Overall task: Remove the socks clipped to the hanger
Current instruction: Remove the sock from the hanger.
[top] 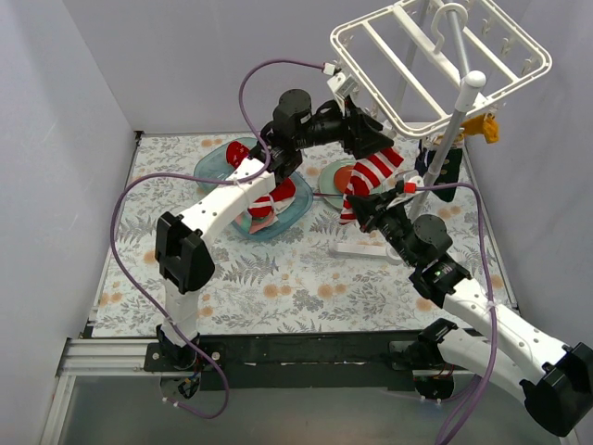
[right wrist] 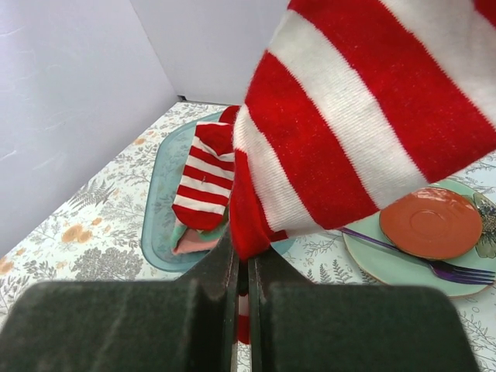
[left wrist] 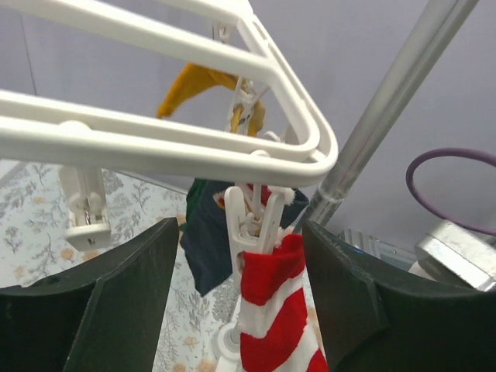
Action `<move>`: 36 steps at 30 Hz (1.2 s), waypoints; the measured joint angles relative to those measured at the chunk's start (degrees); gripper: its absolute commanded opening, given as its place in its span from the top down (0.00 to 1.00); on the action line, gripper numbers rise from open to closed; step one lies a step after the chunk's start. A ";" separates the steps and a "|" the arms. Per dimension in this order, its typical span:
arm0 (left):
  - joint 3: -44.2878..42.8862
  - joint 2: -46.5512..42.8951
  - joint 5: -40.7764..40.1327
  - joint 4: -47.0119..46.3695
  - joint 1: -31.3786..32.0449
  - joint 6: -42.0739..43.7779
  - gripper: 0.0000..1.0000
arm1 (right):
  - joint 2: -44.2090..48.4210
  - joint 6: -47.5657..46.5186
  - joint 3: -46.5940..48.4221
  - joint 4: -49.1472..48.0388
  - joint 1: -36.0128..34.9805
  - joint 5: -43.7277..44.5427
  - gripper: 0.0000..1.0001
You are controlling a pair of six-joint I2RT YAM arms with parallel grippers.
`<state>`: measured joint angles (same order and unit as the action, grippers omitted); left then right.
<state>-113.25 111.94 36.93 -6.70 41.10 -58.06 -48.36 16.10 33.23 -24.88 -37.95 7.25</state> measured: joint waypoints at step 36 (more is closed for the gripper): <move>-4.98 3.17 6.32 6.86 -3.13 -14.73 0.32 | -0.83 5.16 -4.11 -16.06 1.27 -18.58 0.99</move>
<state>-118.24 115.11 43.24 0.16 37.98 -72.79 -49.19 21.26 29.12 -40.95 -36.69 -11.33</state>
